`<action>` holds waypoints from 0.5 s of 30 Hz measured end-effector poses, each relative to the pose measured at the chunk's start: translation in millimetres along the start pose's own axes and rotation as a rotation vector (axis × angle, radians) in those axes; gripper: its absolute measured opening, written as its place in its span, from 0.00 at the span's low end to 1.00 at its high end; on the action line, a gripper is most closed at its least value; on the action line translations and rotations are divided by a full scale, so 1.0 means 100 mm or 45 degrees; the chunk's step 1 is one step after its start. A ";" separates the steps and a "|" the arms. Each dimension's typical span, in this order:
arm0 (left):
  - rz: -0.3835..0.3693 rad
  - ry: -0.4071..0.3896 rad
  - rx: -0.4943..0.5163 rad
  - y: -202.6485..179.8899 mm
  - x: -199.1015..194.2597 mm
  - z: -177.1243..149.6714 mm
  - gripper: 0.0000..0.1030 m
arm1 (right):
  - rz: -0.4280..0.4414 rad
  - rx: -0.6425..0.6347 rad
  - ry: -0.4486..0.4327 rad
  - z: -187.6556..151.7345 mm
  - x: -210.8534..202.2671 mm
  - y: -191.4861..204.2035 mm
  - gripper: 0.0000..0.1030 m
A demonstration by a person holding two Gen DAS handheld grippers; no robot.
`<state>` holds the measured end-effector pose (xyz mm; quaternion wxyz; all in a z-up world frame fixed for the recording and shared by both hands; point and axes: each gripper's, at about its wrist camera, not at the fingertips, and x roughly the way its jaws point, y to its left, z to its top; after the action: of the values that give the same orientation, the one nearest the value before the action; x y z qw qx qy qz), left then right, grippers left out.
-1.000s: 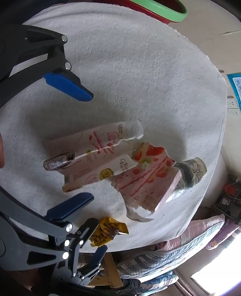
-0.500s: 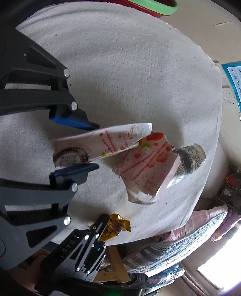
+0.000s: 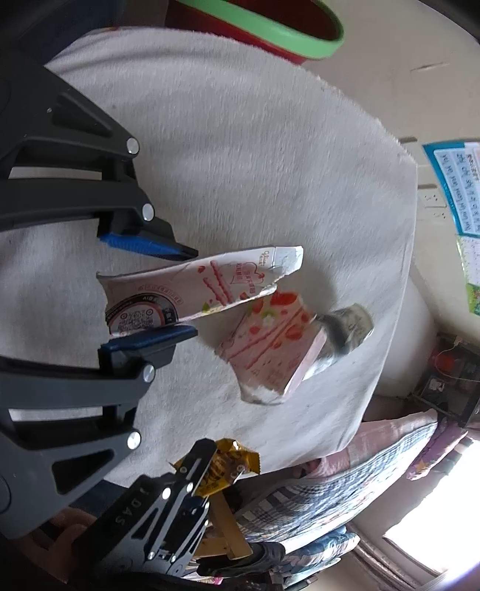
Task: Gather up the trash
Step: 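Carry the carton and yellow candy bar over the red bucket with both tools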
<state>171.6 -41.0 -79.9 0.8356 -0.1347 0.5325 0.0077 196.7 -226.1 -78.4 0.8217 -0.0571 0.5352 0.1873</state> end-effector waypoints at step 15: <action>0.079 -0.106 -0.112 0.82 -0.44 0.05 0.34 | 0.072 -0.129 -0.061 0.31 -0.07 0.80 0.25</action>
<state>143.7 45.1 -56.3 0.8497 -0.1543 0.5002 0.0625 191.5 -144.6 -50.0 0.8247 -0.0791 0.5067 0.2385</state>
